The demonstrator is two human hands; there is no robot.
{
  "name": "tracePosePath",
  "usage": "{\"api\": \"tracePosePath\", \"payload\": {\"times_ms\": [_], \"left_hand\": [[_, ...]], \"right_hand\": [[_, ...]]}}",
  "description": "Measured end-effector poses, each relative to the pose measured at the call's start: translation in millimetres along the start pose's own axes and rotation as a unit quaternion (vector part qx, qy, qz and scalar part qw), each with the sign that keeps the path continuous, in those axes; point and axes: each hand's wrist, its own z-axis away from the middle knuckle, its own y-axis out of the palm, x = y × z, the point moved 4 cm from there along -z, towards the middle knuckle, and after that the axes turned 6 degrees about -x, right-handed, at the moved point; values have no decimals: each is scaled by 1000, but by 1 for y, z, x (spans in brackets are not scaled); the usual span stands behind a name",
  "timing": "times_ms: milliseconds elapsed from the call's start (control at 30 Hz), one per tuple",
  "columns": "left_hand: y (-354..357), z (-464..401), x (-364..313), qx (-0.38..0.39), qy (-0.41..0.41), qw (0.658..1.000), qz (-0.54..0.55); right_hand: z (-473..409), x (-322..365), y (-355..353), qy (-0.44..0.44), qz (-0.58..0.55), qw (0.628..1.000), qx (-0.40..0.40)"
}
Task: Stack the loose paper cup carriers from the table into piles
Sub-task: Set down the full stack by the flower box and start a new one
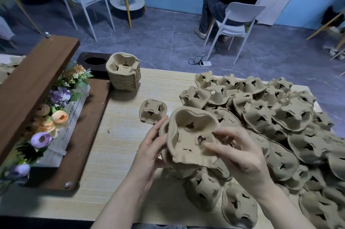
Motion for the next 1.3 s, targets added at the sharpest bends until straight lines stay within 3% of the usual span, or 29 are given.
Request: {"api": "tracePosePath", "payload": {"times_ms": [167, 267, 333, 433, 533, 667, 933, 1033, 1167, 1233, 1300], "left_hand": [[-2, 1, 4, 9, 1, 1000, -10], [-4, 0, 6, 0, 0, 1000, -13], [-4, 0, 7, -3, -1, 1000, -13], [-4, -2, 10, -3, -4, 1000, -11], [-2, -4, 12, -5, -4, 1000, -8], [3, -2, 13, 6, -9, 1000, -11], [15, -4, 17, 44, -18, 999, -1], [14, -10, 21, 38, -2, 999, 1], [14, -13, 21, 24, 3, 1000, 14], [13, -12, 20, 15, -1, 1000, 16], [11, -11, 20, 9, -2, 1000, 14]], "right_hand": [[6, -2, 4, 64, -52, 996, 21], [7, -5, 5, 165, -118, 979, -8], [12, -13, 7, 292, -174, 940, -28], [22, -17, 17, 470, -302, 829, -1], [31, -14, 30, 537, -346, 767, 57], [35, -8, 35, 566, -395, 724, 16], [43, -14, 26, 571, -396, 719, -11], [41, -23, 20, 559, -386, 734, 10], [24, -60, 13, 528, -310, 790, 35], [16, -94, 13, 495, -168, 851, 57], [9, -131, 17, 449, -35, 885, 118]]}}
